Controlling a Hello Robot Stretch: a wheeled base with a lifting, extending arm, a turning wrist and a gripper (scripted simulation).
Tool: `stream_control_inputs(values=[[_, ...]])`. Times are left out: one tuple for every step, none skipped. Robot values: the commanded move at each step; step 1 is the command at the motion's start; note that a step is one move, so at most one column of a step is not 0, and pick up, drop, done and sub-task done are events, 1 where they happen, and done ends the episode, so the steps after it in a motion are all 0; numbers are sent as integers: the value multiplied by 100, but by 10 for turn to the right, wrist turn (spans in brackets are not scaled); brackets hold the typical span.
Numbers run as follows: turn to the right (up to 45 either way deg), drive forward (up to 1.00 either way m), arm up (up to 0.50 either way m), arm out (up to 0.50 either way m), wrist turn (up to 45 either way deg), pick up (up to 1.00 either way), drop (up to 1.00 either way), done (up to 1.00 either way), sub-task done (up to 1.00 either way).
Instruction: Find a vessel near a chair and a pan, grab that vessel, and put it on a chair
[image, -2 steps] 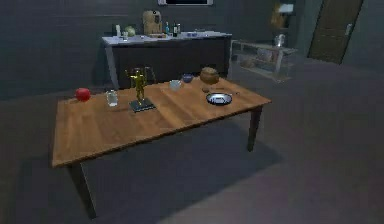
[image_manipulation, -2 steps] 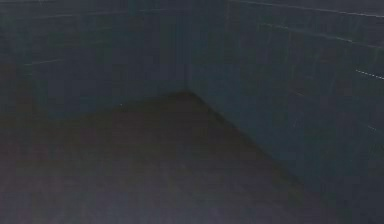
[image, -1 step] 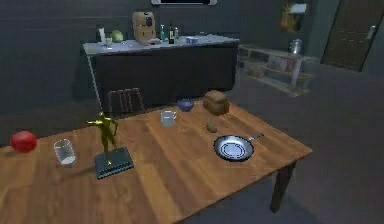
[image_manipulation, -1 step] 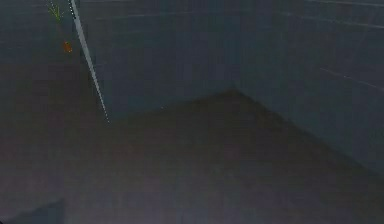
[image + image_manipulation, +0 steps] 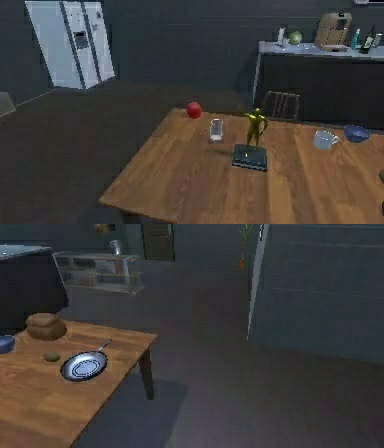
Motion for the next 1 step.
stream_control_inputs(values=[[-450,0,0,0,0,0,0,0,0]])
